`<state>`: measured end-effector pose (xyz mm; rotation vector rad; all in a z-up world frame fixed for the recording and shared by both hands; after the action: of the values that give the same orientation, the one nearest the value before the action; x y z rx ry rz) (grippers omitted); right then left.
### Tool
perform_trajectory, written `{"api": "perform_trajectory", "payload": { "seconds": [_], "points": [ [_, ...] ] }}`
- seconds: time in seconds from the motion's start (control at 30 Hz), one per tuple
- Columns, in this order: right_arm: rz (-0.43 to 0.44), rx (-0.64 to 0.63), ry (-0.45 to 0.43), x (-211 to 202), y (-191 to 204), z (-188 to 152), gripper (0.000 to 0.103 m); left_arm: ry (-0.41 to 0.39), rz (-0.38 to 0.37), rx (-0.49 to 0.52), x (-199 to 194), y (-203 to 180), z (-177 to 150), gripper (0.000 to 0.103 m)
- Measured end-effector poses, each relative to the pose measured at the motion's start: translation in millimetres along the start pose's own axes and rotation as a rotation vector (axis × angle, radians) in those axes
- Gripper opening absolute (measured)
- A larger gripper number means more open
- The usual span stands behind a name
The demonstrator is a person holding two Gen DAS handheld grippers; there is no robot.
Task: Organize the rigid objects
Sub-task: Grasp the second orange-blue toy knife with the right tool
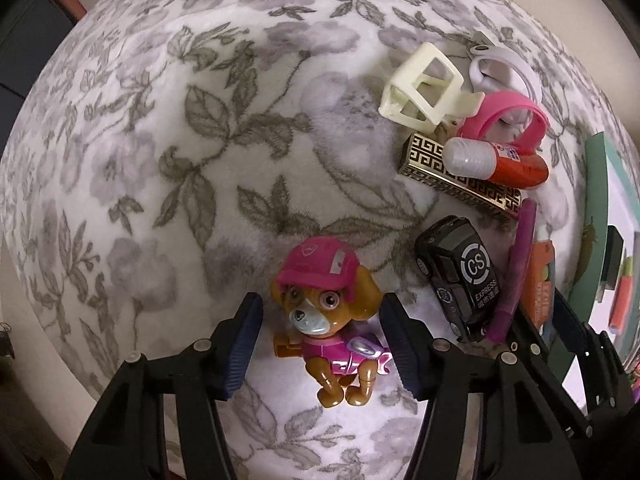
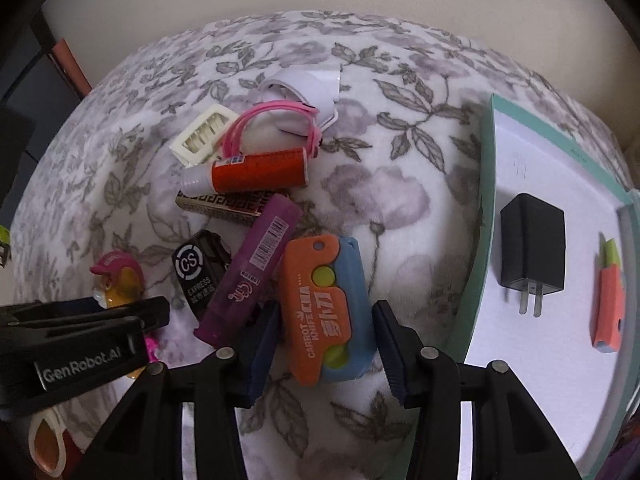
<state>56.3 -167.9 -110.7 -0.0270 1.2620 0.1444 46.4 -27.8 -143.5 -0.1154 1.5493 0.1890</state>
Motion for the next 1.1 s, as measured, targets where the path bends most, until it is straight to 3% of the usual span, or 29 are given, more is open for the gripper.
{"api": "perform_trajectory", "payload": {
  "seconds": [0.27,0.53,0.87,1.1],
  "points": [
    [-0.015,-0.013,-0.012,0.5,2.7,-1.1,0.050,-0.006,0.003,-0.003,-2.7,-8.5,0.2,0.062],
    [-0.009,-0.005,-0.010,-1.6,1.0,-2.4,0.047,-0.019,-0.013,0.005,-8.7,-5.3,2.8,0.049],
    [0.018,0.011,-0.011,-5.7,0.0,-2.4,0.046,-0.029,-0.047,-0.004,-17.0,-7.7,10.0,0.048],
    [0.043,0.025,-0.028,-15.0,-0.3,0.3,0.046,-0.119,-0.092,-0.004,-50.6,-10.4,22.7,0.048]
  ]
}}
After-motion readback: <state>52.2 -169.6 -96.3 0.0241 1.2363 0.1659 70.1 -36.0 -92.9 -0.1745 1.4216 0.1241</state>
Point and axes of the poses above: each gripper's, at about its wrist camera, not at the fingertips, and x roughly the way its jaws point, y to its left, z to its top, the point moved 7 cm from there along x, roughly the way its jaws point, and after that the axes turned 1 degree about y, right-handed, at the moved point
